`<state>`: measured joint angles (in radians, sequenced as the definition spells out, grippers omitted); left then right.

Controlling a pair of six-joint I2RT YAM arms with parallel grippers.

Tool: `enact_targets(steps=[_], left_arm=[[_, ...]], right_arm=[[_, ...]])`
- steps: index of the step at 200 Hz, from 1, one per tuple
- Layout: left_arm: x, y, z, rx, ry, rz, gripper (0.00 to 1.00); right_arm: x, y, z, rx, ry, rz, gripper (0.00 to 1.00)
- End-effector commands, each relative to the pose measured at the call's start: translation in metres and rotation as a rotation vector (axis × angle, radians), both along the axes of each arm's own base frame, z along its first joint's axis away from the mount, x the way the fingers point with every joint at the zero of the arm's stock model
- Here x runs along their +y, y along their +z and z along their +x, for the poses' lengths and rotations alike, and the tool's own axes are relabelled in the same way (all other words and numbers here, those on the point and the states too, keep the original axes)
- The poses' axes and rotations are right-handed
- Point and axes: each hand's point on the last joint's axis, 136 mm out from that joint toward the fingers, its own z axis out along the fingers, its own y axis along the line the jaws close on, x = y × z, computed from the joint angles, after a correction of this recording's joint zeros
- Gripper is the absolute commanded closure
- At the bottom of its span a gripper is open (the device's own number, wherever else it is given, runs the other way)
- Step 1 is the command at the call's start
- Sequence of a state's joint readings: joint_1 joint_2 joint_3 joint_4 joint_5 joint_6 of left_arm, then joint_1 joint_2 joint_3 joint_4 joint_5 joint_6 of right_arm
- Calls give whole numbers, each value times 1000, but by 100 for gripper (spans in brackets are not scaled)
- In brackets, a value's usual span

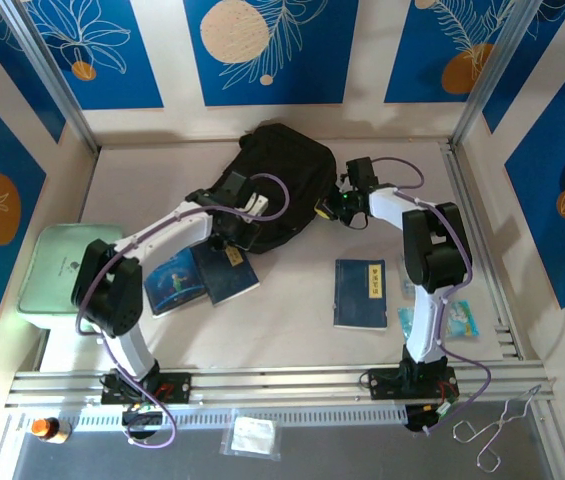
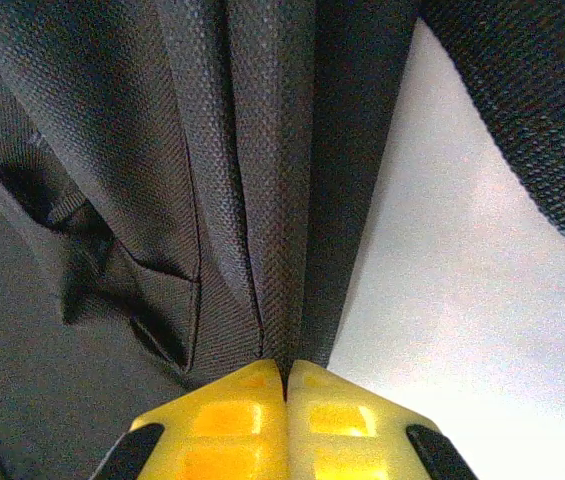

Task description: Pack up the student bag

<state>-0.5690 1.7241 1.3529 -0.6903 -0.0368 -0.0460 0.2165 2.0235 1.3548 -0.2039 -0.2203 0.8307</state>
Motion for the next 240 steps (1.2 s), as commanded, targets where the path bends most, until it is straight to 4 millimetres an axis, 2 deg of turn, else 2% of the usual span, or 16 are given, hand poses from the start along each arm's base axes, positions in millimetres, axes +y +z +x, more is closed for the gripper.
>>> enact_targets(steps=[1,27,38,49,73,95,121,146,166,206,240], left_arm=[[22,11,-4,-19,49,21,100],[8,19,0,-28,33,-60,100],[-5,25,4,-25,20,-114,100],[-21,32,7,-20,5,-177,100],[-59,50,13,-38,-49,-280,100],[-95,67,14,-59,-99,-377,100],[-131,78,12,-61,-144,-468,100],[-155,75,8,-63,-161,-478,100],[-168,63,4,-54,-181,-454,100],[-179,44,-7,6,-191,-484,100],[-185,37,-15,43,-216,-502,100]], right_arm=[[-22,-7,18,-22,-29,-81,96],[-22,6,22,-48,-28,-64,91],[-23,18,19,-61,-36,-35,84],[-24,31,11,-67,-50,0,73],[-31,54,-16,-51,-100,50,52],[-35,65,-46,-10,-143,86,43],[-37,64,-80,62,-199,137,36],[-41,55,-105,108,-269,163,32],[-45,48,-115,120,-312,175,29],[-28,54,-113,107,-269,245,23],[-11,44,-110,141,-245,260,23]])
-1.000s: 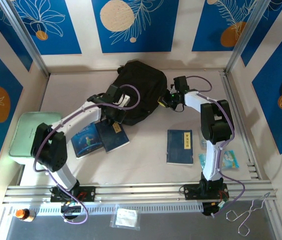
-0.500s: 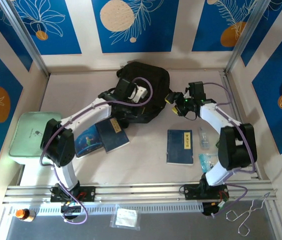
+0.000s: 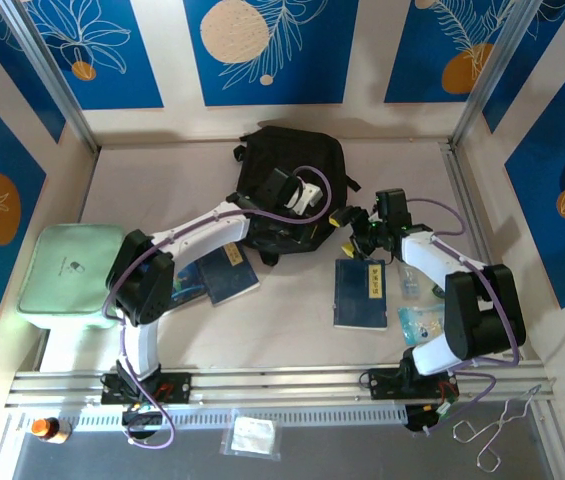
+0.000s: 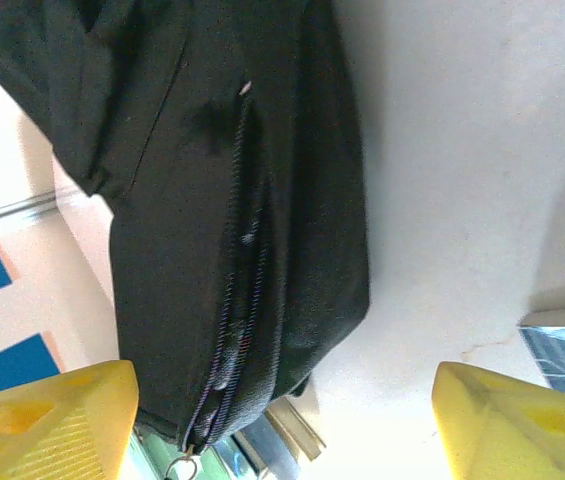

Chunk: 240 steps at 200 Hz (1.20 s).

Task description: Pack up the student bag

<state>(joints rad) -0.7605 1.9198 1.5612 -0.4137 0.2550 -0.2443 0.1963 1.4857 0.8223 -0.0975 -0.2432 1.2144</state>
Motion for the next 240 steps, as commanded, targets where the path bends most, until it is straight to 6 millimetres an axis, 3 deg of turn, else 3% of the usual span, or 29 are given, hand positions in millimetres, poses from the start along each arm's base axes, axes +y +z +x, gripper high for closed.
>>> enact_targets(steps=[1,35,54,75,95,120,177,202,240], left_arm=[[-14,3,-9,26,-44,-63,100],[-15,-1,-16,28,-76,-60,100],[-6,-4,-14,7,-61,-23,100],[17,-10,-4,-31,14,76,100],[52,-13,10,-76,140,176,100],[88,-17,17,-99,239,238,100],[133,-32,17,-80,272,320,100],[129,-37,14,-58,217,315,100],[90,-36,-3,24,107,167,100]], right_arm=[[18,0,4,18,27,56,23],[36,-12,9,40,79,57,32],[35,-19,14,44,88,31,53],[23,-30,17,51,72,-48,73],[7,-38,20,47,58,-130,83],[-7,-42,26,42,52,-182,88],[-14,-38,40,16,66,-216,89],[-16,-34,51,-7,77,-217,89],[-18,-26,72,-60,111,-217,89]])
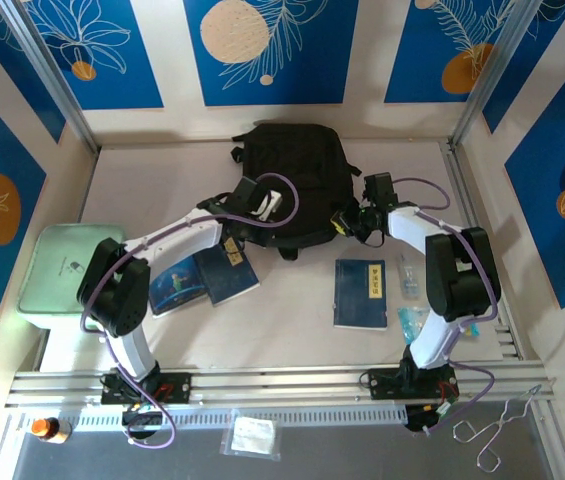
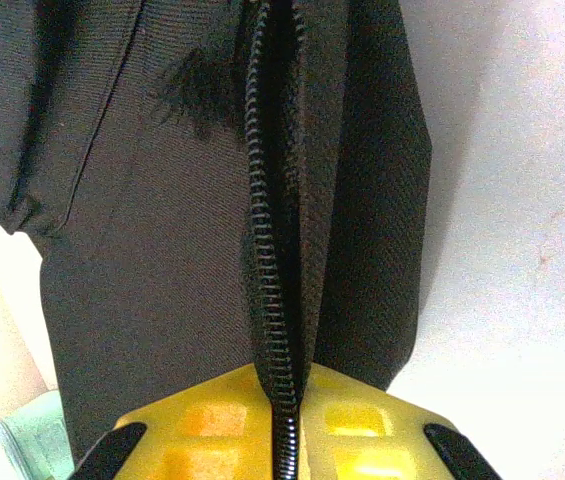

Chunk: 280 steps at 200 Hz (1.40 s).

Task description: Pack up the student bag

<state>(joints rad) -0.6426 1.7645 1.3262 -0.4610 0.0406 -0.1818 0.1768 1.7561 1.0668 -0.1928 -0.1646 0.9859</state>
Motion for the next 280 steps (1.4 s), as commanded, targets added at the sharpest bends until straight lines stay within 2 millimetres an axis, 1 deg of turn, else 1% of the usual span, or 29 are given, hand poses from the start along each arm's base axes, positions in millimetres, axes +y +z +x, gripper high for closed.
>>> enact_targets(steps=[1,16,28,37,57,72,85,110,124,137,159,179,196,227,236,255,280], left_arm=[[-21,-4,-18,76,-85,-76,100],[-39,2,-22,83,-109,-135,100],[-51,6,-23,86,-125,-167,100],[-59,10,-22,79,-136,-176,100],[-68,21,-14,51,-142,-182,100],[-75,28,-8,40,-151,-195,100],[-80,30,-7,43,-165,-202,100],[-84,31,-7,45,-187,-201,100],[-86,30,-8,49,-194,-204,100],[-87,29,-11,56,-202,-213,100],[-89,30,-14,60,-206,-226,100],[-89,28,-15,63,-200,-227,100],[-86,26,-16,63,-194,-221,100],[-76,21,-20,64,-176,-178,100],[-71,21,-20,57,-167,-163,100],[-60,20,-22,40,-151,-129,100],[-44,18,-24,18,-119,-81,100]], right_arm=[[-8,5,17,-44,22,-26,89],[-10,8,22,-54,28,-18,86],[-13,10,22,-55,21,-17,81],[-15,14,18,-41,11,-14,74],[-21,21,3,-9,-25,-24,54],[-22,24,-11,17,-56,-1,45],[-18,28,-22,29,-69,33,40],[-2,34,-43,31,-91,86,26],[10,35,-50,32,-88,114,23],[20,37,-51,36,-79,136,22],[33,32,-50,65,-78,156,23],[34,21,-52,92,-129,136,29],[35,16,-51,90,-150,114,33],[38,12,-42,76,-136,93,48],[37,10,-39,74,-138,82,51],[34,8,-36,66,-143,56,62],[28,6,-35,59,-152,19,75]])
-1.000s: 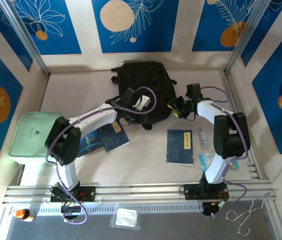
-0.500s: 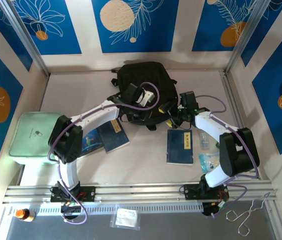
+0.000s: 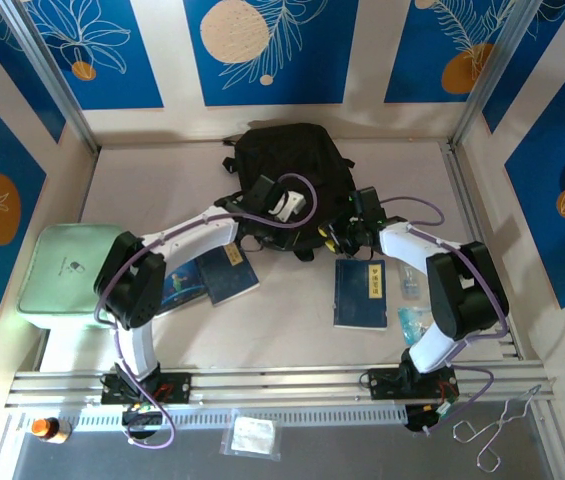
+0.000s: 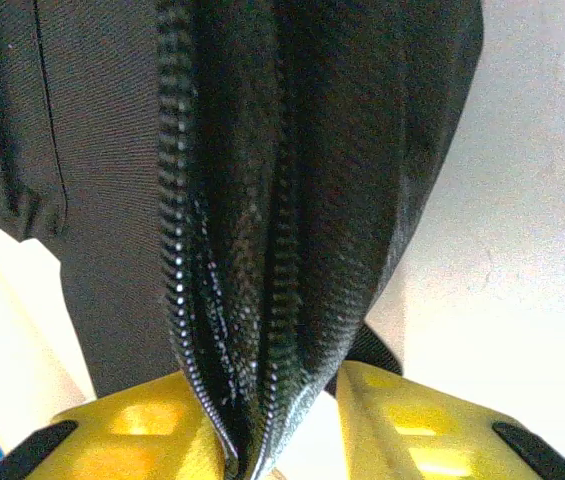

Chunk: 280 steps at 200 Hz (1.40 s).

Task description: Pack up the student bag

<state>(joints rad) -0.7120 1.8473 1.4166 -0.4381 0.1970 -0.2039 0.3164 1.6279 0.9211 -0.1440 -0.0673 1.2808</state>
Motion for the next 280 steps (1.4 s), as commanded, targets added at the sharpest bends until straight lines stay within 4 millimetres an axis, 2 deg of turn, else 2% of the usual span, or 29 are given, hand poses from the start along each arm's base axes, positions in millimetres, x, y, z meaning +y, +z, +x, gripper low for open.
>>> enact_targets(steps=[1,25,61,184,242,280], left_arm=[[17,13,-5,-52,23,46,100],[32,7,-6,-56,55,93,100],[55,-7,4,-61,155,161,100],[79,-35,16,16,257,222,100],[101,-25,32,-22,358,245,100],[110,-37,45,-7,374,266,100]], right_arm=[[-5,6,8,-29,-11,-45,75],[-9,7,8,-36,-20,-69,81],[-12,11,9,-55,-11,-84,82],[-19,19,12,-92,-2,-119,95],[-21,20,11,-88,5,-139,97],[-24,24,9,-92,2,-149,97]])
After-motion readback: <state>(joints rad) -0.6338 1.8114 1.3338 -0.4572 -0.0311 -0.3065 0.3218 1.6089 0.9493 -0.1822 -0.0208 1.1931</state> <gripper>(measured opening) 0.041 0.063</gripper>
